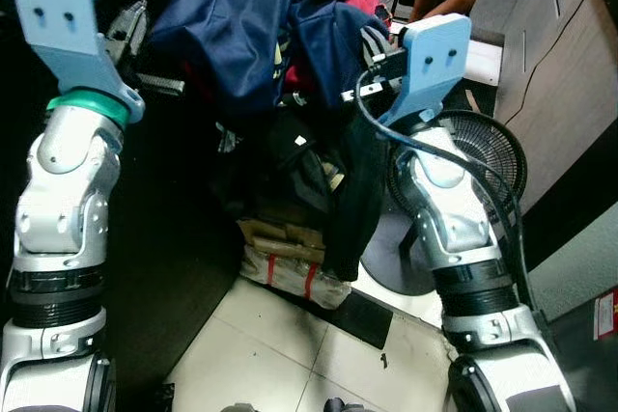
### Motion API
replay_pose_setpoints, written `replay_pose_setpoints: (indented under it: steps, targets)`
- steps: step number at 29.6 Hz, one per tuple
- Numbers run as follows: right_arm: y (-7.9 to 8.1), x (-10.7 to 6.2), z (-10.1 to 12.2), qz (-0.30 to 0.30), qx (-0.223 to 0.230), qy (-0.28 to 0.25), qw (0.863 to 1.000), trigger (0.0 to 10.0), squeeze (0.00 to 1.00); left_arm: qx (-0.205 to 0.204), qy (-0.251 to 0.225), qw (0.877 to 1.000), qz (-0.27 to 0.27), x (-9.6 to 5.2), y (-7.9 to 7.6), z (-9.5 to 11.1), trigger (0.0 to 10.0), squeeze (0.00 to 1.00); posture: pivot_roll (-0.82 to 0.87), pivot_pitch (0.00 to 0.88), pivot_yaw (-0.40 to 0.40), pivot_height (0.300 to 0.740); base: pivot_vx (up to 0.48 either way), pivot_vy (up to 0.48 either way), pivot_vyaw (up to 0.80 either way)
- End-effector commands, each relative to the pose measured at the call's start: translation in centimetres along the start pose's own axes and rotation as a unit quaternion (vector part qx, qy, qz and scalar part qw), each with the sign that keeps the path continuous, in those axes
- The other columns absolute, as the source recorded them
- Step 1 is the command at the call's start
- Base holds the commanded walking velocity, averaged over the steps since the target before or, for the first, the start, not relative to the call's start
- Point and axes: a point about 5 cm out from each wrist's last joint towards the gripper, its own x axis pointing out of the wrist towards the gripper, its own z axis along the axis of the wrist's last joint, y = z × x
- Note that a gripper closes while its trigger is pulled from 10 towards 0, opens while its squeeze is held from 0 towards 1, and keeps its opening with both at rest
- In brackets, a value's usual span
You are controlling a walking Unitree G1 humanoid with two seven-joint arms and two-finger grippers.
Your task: Clothes washing
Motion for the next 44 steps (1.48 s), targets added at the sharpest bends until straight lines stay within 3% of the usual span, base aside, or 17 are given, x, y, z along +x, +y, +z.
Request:
replay_pose_setpoints:
  steps: [1, 7, 9, 10, 12, 17, 20, 24, 26, 28, 31, 32, 33, 34, 35, 37, 44]
  targets:
    - [-0.3, 0.6, 1.3, 0.0, -0.019, -0.025, 1.0, 10.0, 0.0, -0.035, -0.024, 0.998, -0.04, 0.3, -0.9, 1.3, 10.0, 0.0, 0.12, 0.035, 0.017, 0.74, 0.0, 0.0, 0.0]
    - [-0.2, 1.3, 1.5, 0.016, -0.016, -0.008, 1.0, 10.0, 0.0, -0.006, -0.025, 0.993, -0.112, 0.4, -2.4, 1.8, 10.0, 0.0, 0.13, 0.038, 0.012, 0.74, 0.0, 0.0, 0.0]
    - [-0.3, 1.9, 0.1, 0.014, -0.014, 0.031, 0.999, 10.0, 0.0, 0.014, 0.015, 0.996, -0.092, 1.3, -2.1, 0.2, 10.0, 0.0, 0.13, 0.04, 0.014, 0.74, 0.0, 0.0, 0.0]
    - [-0.5, 2.9, -1.1, 0.007, -0.005, 0.07, 0.998, 10.0, 0.0, 0.036, 0.068, 0.996, -0.046, 2.4, -1.2, -2.0, 10.0, 0.0, 0.13, 0.035, 0.01, 0.74, 0.0, 0.0, 0.0]
    - [-0.6, 3.3, -1.1, 0.003, 0.002, 0.072, 0.997, 10.0, 0.0, 0.038, 0.081, 0.996, -0.028, 2.7, -0.9, -2.5, 10.0, 0.0, 0.13, 0.035, 0.01, 0.74, 0.0, 0.0, 0.0]
    - [-0.8, 3.8, -0.1, -0.014, 0.014, 0.046, 0.999, 10.0, 0.0, 0.02, 0.066, 0.998, 0.003, 3.0, -0.5, -2.0, 10.0, 0.0, 0.13, 0.033, 0.006, 0.74, 0.0, 0.0, 0.0]
    - [-0.7, 3.3, 1.5, -0.049, 0.044, -0.033, 0.997, 10.0, 0.0, 0.005, 0.031, 0.998, 0.05, 2.8, 0.4, -1.3, 10.0, 0.0, 0.14, 0.028, 0.008, 0.74, 0.0, 0.0, 0.0]
    - [-0.7, 3.1, 2.2, -0.053, 0.049, -0.063, 0.995, 10.0, 0.0, -0.013, 0.021, 0.998, 0.054, 2.6, 0.4, -1.1, 10.0, 0.0, 0.14, 0.025, 0.008, 0.74, 0.0, 0.0, 0.0]
    - [-0.5, 2.4, 2.5, -0.05, 0.04, -0.082, 0.995, 10.0, 0.0, -0.031, 0.003, 0.999, 0.042, 2.1, 0.2, -0.6, 10.0, 0.0, 0.13, 0.02, 0.009, 0.74, 0.0, 0.0, 0.0]
    - [-0.5, 0.5, 2.3, -0.043, 0.026, -0.09, 0.995, 10.0, 0.0, -0.026, -0.02, 0.999, 0.024, 0.2, 0.2, 0.0, 10.0, 0.0, 0.13, 0.022, 0.01, 0.74, 0.0, 0.0, 0.0]
    - [-0.5, -0.2, 2.2, -0.042, 0.024, -0.09, 0.995, 10.0, 0.0, -0.019, -0.02, 0.999, 0.023, -0.5, 0.3, 0.0, 10.0, 0.0, 0.13, 0.022, 0.01, 0.74, 0.0, 0.0, 0.0]
    - [-0.8, -1.2, 2.6, -0.047, 0.023, -0.089, 0.995, 10.0, 0.0, 0.006, -0.013, 1.0, 0.027, -1.9, 0.9, 0.1, 10.0, 0.0, 0.12, 0.031, 0.004, 0.74, 0.0, 0.0, 0.0]
    - [-0.8, -1.2, 2.6, -0.047, 0.023, -0.089, 0.995, 10.0, 0.0, 0.006, -0.013, 1.0, 0.027, -1.9, 0.9, 0.1, 10.0, 0.0, 0.12, 0.031, 0.004, 0.74, 0.0, 0.0, 0.0]
    - [-1.0, -2.2, 2.8, -0.051, 0.027, -0.083, 0.995, 10.0, 0.0, 0.049, 0.001, 0.998, 0.028, -3.3, 1.4, -0.1, 10.0, 0.0, 0.12, 0.031, 0.003, 0.74, 0.0, 0.0, 0.0]
    - [-1.0, -2.2, 2.8, -0.051, 0.027, -0.083, 0.995, 10.0, 0.0, 0.049, 0.001, 0.998, 0.028, -3.3, 1.4, -0.1, 10.0, 0.0, 0.12, 0.031, 0.003, 0.74, 0.0, 0.0, 0.0]
    - [-0.8, -4.4, 1.4, -0.041, 0.033, -0.045, 0.998, 10.0, 0.0, 0.12, 0.042, 0.991, 0.044, -5.8, 3.0, -1.6, 10.0, 0.0, 0.11, 0.041, 0.002, 0.74, 0.0, 0.0, 0.0]
    - [-0.5, -4.6, 0.0, -0.035, 0.033, -0.024, 0.999, 10.0, 0.0, 0.123, 0.04, 0.989, 0.069, -5.6, 3.7, -2.0, 10.0, 0.0, 0.12, 0.035, -0.007, 0.74, 0.0, 0.0, 0.0]
